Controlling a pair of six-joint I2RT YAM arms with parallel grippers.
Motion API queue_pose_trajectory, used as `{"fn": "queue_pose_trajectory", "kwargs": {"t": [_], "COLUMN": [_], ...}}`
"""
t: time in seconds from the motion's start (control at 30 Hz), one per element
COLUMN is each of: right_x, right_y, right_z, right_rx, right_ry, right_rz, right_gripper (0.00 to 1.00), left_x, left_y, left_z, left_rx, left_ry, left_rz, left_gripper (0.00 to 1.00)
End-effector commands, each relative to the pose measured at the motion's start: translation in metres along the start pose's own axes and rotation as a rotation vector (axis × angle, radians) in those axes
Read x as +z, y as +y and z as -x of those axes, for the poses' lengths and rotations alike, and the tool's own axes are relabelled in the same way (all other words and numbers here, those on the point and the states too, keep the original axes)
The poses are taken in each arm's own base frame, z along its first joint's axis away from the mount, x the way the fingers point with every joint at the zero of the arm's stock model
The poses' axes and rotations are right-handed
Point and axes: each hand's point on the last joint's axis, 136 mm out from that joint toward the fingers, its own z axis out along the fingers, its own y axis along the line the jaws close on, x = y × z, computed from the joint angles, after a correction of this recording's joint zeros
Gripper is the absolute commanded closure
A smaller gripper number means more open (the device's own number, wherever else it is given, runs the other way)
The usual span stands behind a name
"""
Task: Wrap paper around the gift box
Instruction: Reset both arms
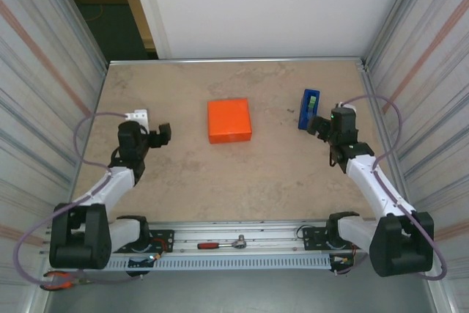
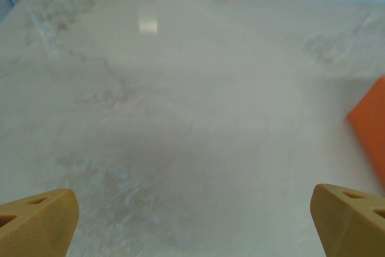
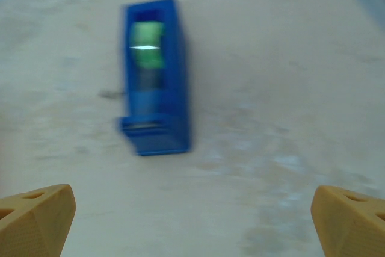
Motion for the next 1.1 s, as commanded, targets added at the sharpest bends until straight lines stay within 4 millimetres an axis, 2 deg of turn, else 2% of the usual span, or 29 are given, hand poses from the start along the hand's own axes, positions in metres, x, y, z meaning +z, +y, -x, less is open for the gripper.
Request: {"fn": "queue_pose_trajectory", "kwargs": {"t": [0.0, 0.07, 0.2, 0.23, 0.3, 0.37, 0.4, 0.43, 0.47, 0.53, 0.57, 0.63, 0.87, 1.07], "right_x": [0.019, 0.033, 0.045, 0.05, 0.065, 0.082, 0.086, 0.088, 0.088, 0.089, 0.087, 0.083, 0.092, 0.087], "right_y": [-0.047, -0.05, -0.05, -0.044, -0.02, 0.0, 0.006, 0.004, 0.006, 0.003, 0.005, -0.001, 0.009, 0.008], "right_z": [0.004, -0.001, 0.0, 0.001, 0.002, -0.01, -0.015, -0.017, -0.01, -0.017, -0.011, -0.014, -0.015, -0.014], "right_rx": [-0.026, 0.025, 0.088, 0.07, -0.051, -0.138, -0.175, -0.172, -0.163, -0.161, -0.165, -0.166, -0.174, -0.164], "right_ry": [-0.108, -0.159, -0.298, -0.294, -0.266, -0.306, -0.272, -0.192, -0.252, -0.195, -0.246, -0.259, -0.196, -0.214], "right_rz": [-0.136, -0.056, 0.058, 0.085, 0.13, 0.163, 0.155, 0.133, 0.169, 0.148, 0.152, 0.076, 0.186, 0.199], "right_gripper": [0.02, 0.02, 0.02, 0.02, 0.02, 0.02, 0.02, 0.02, 0.02, 0.02, 0.02, 0.02, 0.02, 0.02], "left_x": [0.012, 0.019, 0.039, 0.041, 0.046, 0.046, 0.047, 0.048, 0.049, 0.05, 0.05, 0.05, 0.051, 0.05], "left_y": [0.015, 0.005, -0.001, -0.002, -0.001, -0.001, -0.002, -0.002, -0.002, -0.001, -0.001, -0.001, -0.001, 0.0], "left_z": [0.011, 0.0, -0.013, -0.017, -0.011, -0.015, -0.013, -0.013, -0.013, -0.014, -0.014, -0.015, -0.014, -0.015], "left_rx": [0.086, 0.097, 0.141, 0.138, 0.129, 0.118, 0.12, 0.12, 0.115, 0.103, 0.104, 0.103, 0.103, 0.1], "left_ry": [-0.147, -0.174, -0.15, -0.095, -0.11, -0.073, -0.081, -0.08, -0.07, -0.063, -0.06, -0.059, -0.058, -0.059], "left_rz": [0.085, 0.037, 0.031, 0.022, 0.01, -0.007, -0.013, -0.015, -0.021, -0.032, -0.032, -0.033, -0.034, -0.036], "left_gripper": [0.01, 0.01, 0.01, 0.01, 0.01, 0.01, 0.01, 0.01, 0.01, 0.01, 0.01, 0.01, 0.01, 0.01]}}
